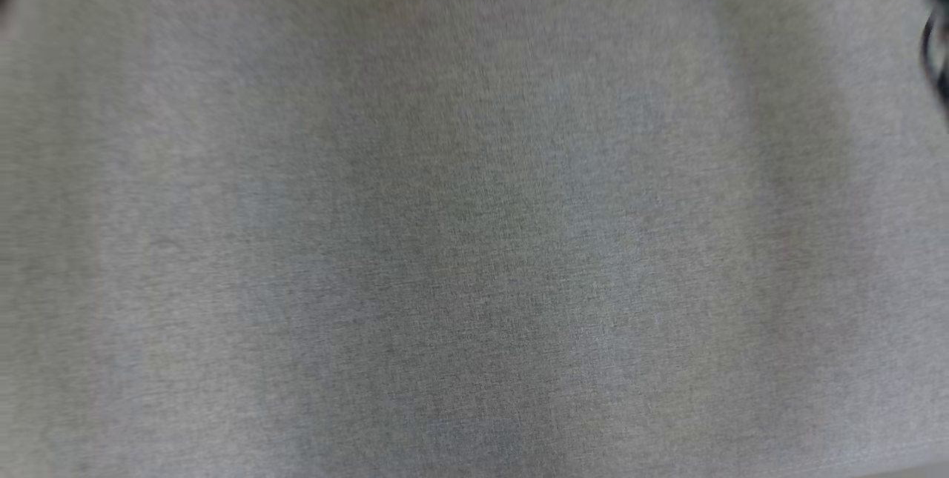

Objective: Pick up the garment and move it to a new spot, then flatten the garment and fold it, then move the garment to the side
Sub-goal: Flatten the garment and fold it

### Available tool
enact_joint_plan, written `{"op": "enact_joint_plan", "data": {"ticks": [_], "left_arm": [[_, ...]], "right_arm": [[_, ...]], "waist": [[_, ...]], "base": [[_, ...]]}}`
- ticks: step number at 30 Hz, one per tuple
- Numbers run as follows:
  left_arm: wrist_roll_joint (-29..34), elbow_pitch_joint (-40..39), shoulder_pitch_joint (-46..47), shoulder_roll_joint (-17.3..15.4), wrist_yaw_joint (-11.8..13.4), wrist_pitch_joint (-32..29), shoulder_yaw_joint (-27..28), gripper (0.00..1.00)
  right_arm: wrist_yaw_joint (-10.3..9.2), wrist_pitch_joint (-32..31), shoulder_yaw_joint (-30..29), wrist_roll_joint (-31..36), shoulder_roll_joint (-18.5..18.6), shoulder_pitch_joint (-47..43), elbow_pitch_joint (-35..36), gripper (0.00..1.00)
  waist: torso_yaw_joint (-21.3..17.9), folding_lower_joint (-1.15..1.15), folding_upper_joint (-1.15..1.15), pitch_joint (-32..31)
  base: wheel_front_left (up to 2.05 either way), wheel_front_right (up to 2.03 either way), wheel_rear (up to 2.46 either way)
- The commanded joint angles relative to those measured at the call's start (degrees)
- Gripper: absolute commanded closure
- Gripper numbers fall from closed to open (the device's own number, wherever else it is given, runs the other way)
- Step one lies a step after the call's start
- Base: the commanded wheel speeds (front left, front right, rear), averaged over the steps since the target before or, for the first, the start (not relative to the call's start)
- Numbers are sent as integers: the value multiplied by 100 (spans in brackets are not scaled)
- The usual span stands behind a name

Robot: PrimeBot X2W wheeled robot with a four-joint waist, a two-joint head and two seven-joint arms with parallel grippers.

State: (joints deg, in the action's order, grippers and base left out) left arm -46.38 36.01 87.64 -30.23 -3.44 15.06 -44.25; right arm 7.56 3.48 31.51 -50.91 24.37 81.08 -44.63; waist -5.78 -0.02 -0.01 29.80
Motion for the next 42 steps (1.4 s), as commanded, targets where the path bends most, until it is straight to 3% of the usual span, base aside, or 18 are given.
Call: {"op": "enact_joint_plan", "data": {"ticks": [1, 10, 18, 24, 33, 42], "left_arm": [[54, -231, -421, -104, 98, 13, 99, 100], [218, -2370, -3570, -458, 837, 14, 994, 100], [363, -3679, -6154, -244, 1317, 15, 1369, 100], [553, -3861, -7699, 178, 1263, 14, 1549, 100], [744, -3669, -9185, 607, 1074, 15, 1780, 100], [926, -3480, -9789, 971, 961, 15, 1894, 100]], "right_arm": [[-16, -6, 21, -101, 108, -318, 129, 100], [-16, -85, -39, -580, 702, -2706, 1367, 100], [-16, -88, -620, -798, 803, -4850, 2110, 100], [-16, -185, -1135, -668, 495, -6552, 2544, 100], [-16, -527, -2187, -8, -42, -8748, 3035, 100], [-16, -1123, -2955, 588, -607, -9519, 3647, 100]], "waist": [[82, 2, 1, -361], [113, 2, 1, -1186], [170, 2, 1, -1673], [340, 2, 1, -2128], [641, 2, 1, -2782], [611, 2, 1, -2908]], "base": [[0, 0, 0], [0, 0, 0], [0, 0, 0], [0, 0, 0], [0, 0, 0], [0, 0, 0]]}}
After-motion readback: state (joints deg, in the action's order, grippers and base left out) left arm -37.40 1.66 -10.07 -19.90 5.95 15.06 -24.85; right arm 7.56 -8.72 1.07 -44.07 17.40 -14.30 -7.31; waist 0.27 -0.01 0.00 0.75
